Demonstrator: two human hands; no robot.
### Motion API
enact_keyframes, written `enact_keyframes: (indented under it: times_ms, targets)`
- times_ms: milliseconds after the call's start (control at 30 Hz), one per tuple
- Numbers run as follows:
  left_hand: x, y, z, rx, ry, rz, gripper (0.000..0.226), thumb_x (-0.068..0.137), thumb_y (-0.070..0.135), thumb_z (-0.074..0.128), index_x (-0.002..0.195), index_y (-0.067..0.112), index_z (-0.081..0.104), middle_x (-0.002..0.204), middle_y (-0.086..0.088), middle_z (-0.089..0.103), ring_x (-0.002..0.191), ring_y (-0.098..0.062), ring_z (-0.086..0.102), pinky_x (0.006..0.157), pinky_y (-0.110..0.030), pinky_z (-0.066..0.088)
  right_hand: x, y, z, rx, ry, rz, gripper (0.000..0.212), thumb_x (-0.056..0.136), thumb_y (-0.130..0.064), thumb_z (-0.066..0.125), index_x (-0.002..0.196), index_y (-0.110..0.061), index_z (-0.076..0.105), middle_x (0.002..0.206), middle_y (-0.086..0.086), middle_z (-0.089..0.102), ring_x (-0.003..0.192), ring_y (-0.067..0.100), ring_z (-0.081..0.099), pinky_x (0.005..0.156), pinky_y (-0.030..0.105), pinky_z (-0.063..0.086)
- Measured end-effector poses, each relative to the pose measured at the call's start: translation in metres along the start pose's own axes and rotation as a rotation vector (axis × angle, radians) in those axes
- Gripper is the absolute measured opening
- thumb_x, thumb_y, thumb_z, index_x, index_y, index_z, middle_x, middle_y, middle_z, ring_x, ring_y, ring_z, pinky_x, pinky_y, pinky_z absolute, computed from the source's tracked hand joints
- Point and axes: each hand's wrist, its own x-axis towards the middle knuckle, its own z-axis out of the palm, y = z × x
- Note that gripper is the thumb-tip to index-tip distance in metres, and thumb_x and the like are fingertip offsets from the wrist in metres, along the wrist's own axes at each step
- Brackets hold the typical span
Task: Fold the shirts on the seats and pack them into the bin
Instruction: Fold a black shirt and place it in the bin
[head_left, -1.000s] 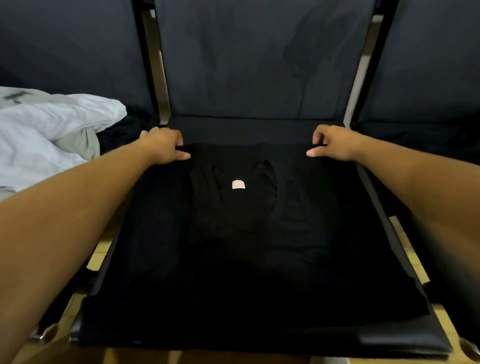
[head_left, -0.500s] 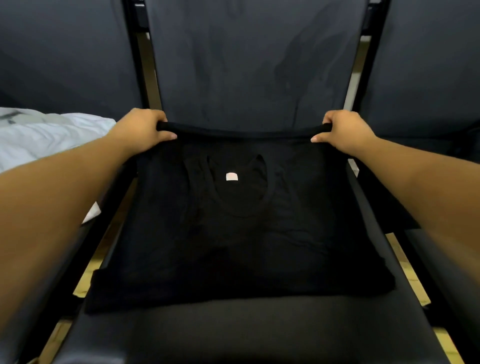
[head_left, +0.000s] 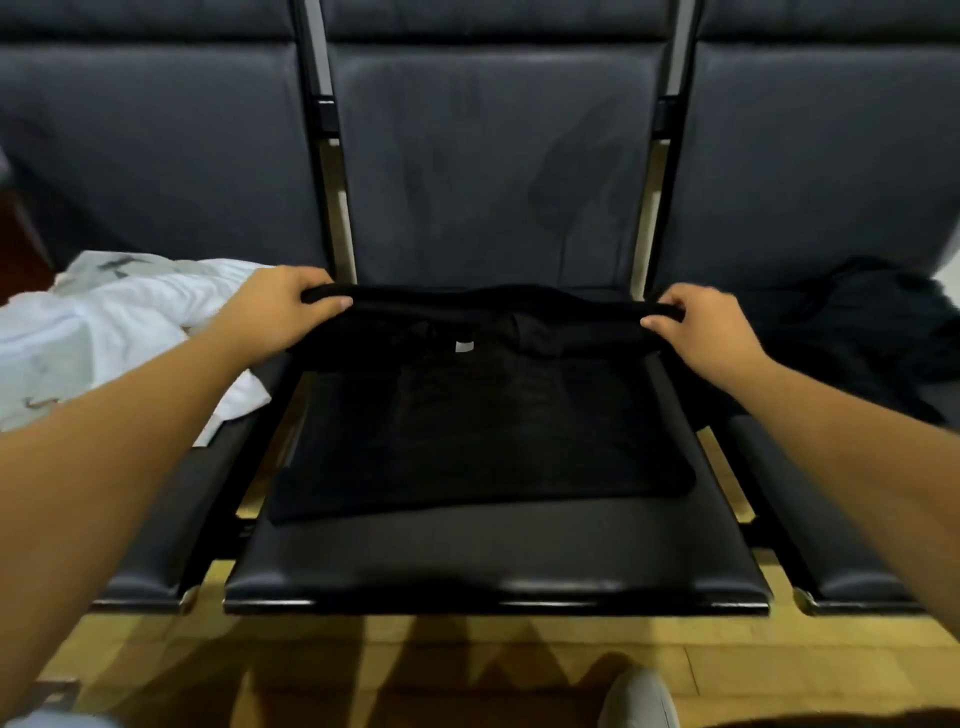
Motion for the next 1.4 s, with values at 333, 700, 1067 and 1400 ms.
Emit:
enact_keyframes:
  times_ms: [333, 700, 1067, 1400]
  targets:
    - [-0.135, -0.048, 0.019, 0.278, -0.31, 0.163, 0.018, 0.081, 0.004, 0.075, 0.092, 0.013, 0.064, 0.086, 0.003, 0.056, 0.078, -0.019, 0.056, 0.074, -0.035, 0.047, -0.115, 0.016, 0.003, -0.443, -0.436, -0.111, 0.014, 0.093, -0.011, 0.056, 0.097, -0.023, 0.05, 0.104, -0.001, 0.052, 0.092, 0.023, 0.054, 0.081, 0.034, 0.037]
    - [-0.147, -0.047, 0.015, 0.203, -0.428, 0.12, 0.014, 0.09, 0.023, 0.069, 0.083, 0.032, 0.062, 0.083, 0.008, 0.06, 0.075, -0.007, 0.059, 0.073, -0.031, 0.05, -0.121, -0.011, -0.004, -0.584, -0.494, -0.009, 0.025, 0.089, -0.014, 0.06, 0.113, -0.022, 0.058, 0.121, 0.008, 0.051, 0.111, 0.031, 0.053, 0.097, 0.042, 0.044]
    - [-0.103, -0.031, 0.065, -0.071, -0.133, -0.672, 0.089, 0.086, 0.066, 0.063, 0.136, -0.005, 0.047, 0.136, -0.027, 0.054, 0.125, -0.044, 0.052, 0.104, -0.05, 0.045, -0.126, -0.099, 0.071, -0.238, -0.322, -0.021, 0.061, 0.101, -0.05, 0.045, 0.145, -0.008, 0.041, 0.151, 0.021, 0.037, 0.14, 0.037, 0.037, 0.113, 0.046, 0.035]
    - [-0.091, -0.017, 0.075, 0.018, -0.244, -0.71, 0.097, 0.079, 0.055, 0.079, 0.142, -0.007, 0.039, 0.141, -0.025, 0.05, 0.128, -0.04, 0.052, 0.107, -0.047, 0.045, -0.127, -0.078, 0.103, -0.363, -0.519, -0.029, 0.08, 0.097, -0.073, 0.019, 0.161, -0.029, 0.0, 0.168, 0.012, -0.011, 0.155, 0.026, -0.011, 0.123, 0.055, -0.007]
